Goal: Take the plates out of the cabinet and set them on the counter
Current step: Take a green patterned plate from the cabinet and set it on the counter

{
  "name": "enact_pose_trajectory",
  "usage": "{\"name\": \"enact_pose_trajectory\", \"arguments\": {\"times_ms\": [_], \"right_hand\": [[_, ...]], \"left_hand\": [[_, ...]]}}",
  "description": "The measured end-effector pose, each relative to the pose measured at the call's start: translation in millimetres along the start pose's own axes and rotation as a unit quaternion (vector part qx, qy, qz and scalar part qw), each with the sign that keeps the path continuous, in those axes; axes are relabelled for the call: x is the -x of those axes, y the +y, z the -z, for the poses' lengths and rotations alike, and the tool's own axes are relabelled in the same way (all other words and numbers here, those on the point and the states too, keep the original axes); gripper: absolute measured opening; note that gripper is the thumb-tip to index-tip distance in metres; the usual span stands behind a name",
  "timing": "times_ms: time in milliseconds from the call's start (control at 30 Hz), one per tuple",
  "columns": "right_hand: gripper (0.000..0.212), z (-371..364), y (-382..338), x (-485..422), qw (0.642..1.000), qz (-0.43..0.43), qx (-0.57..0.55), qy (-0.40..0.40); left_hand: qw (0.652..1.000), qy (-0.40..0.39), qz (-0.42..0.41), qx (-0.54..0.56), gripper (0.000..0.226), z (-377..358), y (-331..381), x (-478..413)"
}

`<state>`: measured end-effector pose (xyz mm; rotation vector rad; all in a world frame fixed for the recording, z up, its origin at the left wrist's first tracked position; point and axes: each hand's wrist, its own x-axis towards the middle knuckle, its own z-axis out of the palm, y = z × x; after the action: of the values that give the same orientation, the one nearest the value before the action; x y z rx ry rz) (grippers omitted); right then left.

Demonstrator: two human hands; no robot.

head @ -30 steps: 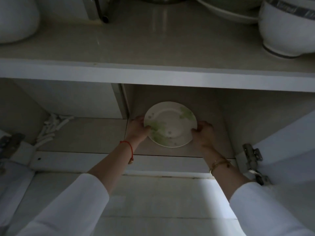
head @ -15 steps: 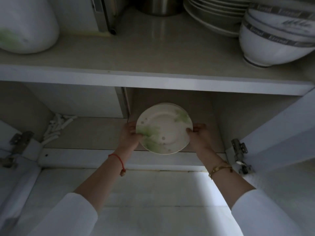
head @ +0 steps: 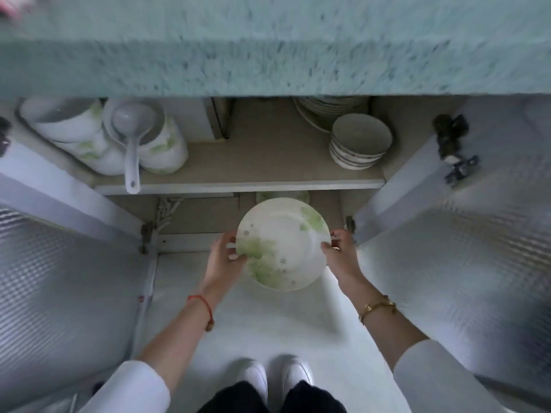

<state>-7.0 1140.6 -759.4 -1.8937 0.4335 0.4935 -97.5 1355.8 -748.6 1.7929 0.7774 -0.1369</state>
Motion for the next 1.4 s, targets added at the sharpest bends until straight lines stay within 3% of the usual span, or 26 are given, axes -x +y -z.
{"name": "enact_pose_trajectory", "arguments": {"times_ms": [267,400,767,1100,1267,1400], "right_hand": [[0.022,103,-123,161,0.998,-0.001,-0.062,0.006],[0.022,157,-182,235,0.993,0.011,-0.109,0.047],[0.022,301,-280,397,0.963,0.055,-0.201,0.172],[0.021,426,-259,508,0.878,0.076,-0.308,0.357],[0.019,510,-224,538,0.832,0.064,-0.315,0.452],[0.018,571,-201,547,0.820,0.059,-0.303,0.482]], "left_hand": [[0.997,-0.017,-0.075,0.001,0.058,64,146,152],[0.992,-0.039,-0.119,0.020,0.059,87,220,214],[0.955,-0.212,-0.201,0.052,0.062,105,402,325],[0.873,-0.407,-0.267,0.030,0.054,1,501,406],[0.827,-0.484,-0.285,0.007,0.053,-95,540,460],[0.812,-0.516,-0.273,-0.001,0.058,-163,562,493]]}}
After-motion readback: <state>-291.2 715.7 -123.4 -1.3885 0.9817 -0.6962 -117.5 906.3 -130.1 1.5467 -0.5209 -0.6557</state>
